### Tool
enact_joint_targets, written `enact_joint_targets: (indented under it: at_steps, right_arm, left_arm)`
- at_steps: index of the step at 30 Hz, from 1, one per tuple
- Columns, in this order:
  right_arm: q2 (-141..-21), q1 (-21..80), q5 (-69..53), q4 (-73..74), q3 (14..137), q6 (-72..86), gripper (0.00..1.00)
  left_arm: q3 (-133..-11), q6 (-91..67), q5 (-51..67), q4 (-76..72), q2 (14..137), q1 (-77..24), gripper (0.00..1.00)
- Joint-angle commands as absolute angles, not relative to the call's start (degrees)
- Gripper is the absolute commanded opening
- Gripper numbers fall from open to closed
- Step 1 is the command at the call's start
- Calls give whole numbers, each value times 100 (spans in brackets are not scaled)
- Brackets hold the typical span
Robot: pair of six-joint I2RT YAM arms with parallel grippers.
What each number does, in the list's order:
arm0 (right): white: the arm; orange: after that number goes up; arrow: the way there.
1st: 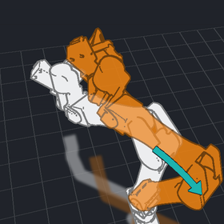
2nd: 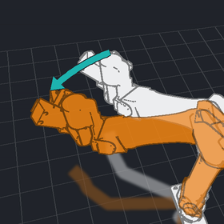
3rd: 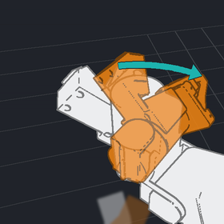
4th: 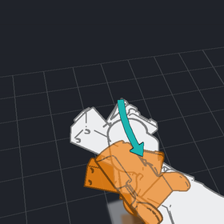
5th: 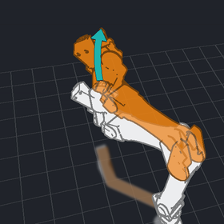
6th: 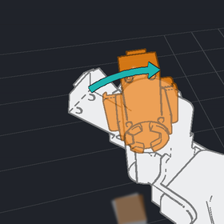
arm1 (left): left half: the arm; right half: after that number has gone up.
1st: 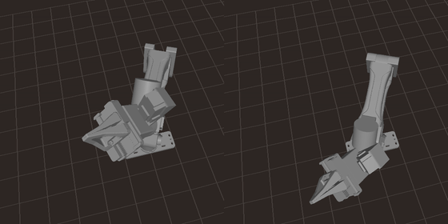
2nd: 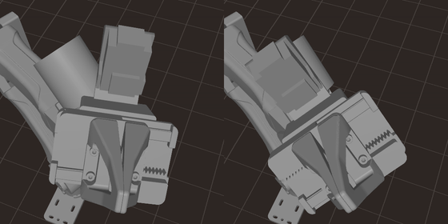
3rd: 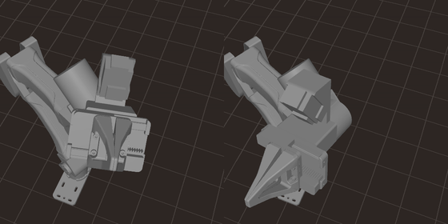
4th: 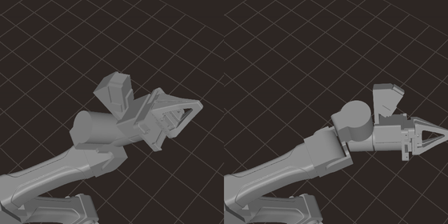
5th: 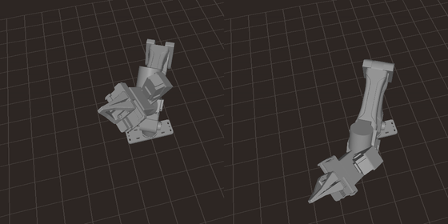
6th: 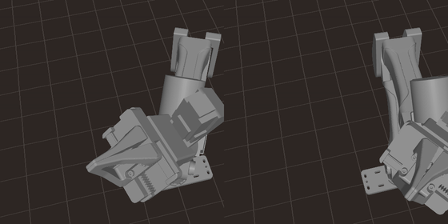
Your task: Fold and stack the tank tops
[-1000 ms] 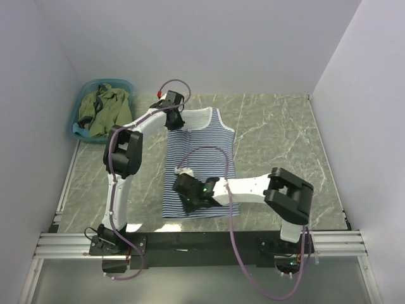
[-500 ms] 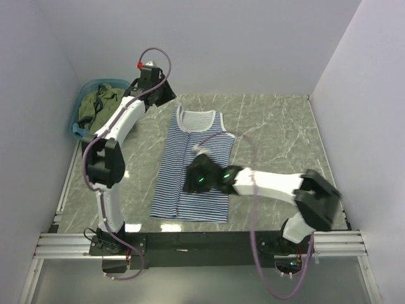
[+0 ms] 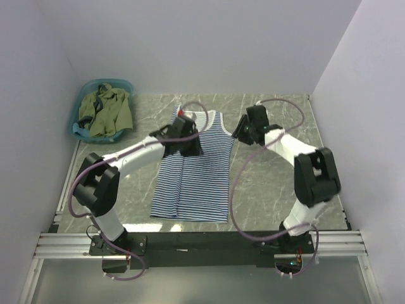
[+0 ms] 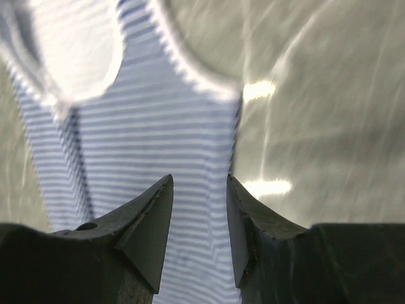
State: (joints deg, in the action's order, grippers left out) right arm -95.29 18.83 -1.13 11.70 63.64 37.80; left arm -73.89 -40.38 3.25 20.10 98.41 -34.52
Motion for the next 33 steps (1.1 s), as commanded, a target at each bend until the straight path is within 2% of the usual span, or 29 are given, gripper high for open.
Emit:
enact_joint_targets:
  at_steps: [1, 5, 10, 18, 21, 25, 28, 31, 33]
  right_arm:
    - [-10255, 1556, -510, 1292, 7205, 3525, 46]
    - [-11186, 1424, -484, 1634, 8093, 3551, 45]
    - [-11741, 1362, -448, 1854, 8534, 3525, 44]
    - [-11795, 1362, -343, 1714, 8279, 3533, 40]
    - [-11952, 1354, -395, 1696, 8332, 3507, 37]
    - [-12041, 1354, -404, 1670, 8341, 3489, 17]
    - [-12041, 1354, -369, 1670, 8289, 3472, 6]
    - [-11919, 1327, -334, 1600, 8166, 3480, 0]
    - [-11848, 1336, -299, 1573, 8086, 3480, 0]
  left_arm:
    - [-6769, -4271, 500, 1644, 9273, -3848, 29]
    - [-6399, -4316, 527, 1433, 9211, -4620, 28]
    - [-6302, -4473, 422, 1380, 9307, -5299, 28]
    - [-6240, -4650, 281, 1301, 9299, -5915, 29]
    - [-6240, -4693, 255, 1292, 9448, -6143, 32]
    - [-6170, -4728, 229, 1309, 9545, -6424, 35]
    - [-6117, -4729, 159, 1362, 9545, -6556, 39]
    - [-6030, -4720, 149, 1371, 9571, -6635, 41]
    - [-5994, -4694, 141, 1380, 9563, -6679, 43]
